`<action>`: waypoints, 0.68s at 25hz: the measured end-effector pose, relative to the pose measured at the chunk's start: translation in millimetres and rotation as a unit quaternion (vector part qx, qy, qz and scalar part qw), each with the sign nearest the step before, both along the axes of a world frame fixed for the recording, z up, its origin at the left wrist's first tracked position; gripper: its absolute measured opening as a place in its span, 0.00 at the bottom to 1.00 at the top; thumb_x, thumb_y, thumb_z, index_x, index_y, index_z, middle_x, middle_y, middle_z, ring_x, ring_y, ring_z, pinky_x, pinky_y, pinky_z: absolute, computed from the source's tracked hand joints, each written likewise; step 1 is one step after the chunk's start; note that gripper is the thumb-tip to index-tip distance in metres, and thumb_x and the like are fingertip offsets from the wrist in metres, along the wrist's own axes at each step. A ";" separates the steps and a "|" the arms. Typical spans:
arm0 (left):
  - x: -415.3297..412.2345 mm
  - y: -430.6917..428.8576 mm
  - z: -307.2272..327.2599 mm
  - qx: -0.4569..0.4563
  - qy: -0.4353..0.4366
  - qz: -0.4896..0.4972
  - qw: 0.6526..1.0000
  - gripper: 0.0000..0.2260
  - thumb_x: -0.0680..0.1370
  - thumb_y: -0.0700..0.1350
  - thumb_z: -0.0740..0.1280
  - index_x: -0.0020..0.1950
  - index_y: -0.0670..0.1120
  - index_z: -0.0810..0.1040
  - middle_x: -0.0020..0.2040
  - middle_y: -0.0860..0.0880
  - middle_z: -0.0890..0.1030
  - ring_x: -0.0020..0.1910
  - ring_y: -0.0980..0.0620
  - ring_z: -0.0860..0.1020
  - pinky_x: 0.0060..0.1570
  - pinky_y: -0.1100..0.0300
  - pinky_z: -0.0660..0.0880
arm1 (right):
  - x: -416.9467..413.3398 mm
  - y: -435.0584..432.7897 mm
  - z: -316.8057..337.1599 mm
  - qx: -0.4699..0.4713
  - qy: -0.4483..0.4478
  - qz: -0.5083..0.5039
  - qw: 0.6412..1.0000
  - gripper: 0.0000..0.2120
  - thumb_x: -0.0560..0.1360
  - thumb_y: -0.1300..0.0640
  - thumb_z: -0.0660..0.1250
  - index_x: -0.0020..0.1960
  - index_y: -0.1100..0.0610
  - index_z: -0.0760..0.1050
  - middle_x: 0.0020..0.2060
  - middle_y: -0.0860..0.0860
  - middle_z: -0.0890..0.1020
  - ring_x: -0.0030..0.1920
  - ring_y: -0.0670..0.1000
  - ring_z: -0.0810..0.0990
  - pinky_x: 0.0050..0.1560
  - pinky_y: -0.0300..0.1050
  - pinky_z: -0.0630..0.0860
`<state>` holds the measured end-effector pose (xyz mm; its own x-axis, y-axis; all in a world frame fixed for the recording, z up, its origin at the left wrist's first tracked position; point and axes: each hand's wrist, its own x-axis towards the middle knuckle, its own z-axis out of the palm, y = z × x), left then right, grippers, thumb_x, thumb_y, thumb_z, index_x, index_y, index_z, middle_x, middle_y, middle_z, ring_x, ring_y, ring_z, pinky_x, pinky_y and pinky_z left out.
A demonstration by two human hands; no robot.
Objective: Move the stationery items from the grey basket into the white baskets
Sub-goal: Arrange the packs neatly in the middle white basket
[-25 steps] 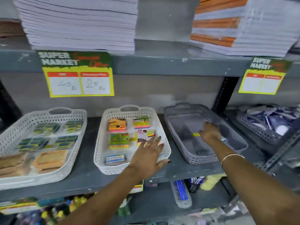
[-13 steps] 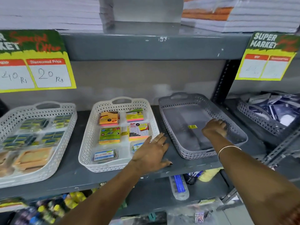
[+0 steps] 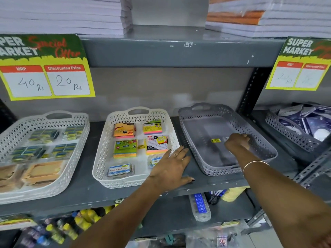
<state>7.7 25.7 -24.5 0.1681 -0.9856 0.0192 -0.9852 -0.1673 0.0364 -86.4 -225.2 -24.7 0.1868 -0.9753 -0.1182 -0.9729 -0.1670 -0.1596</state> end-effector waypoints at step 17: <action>76.2 156.4 -6.2 -0.055 0.037 0.342 0.937 0.59 0.53 0.71 0.16 0.76 0.49 0.49 0.78 0.48 0.46 0.77 0.49 0.43 0.74 0.44 0.42 | 145.5 207.2 36.1 0.051 -0.089 0.465 0.880 0.17 0.70 0.51 0.68 0.56 0.59 0.77 0.61 0.62 0.74 0.60 0.57 0.70 0.58 0.47 0.72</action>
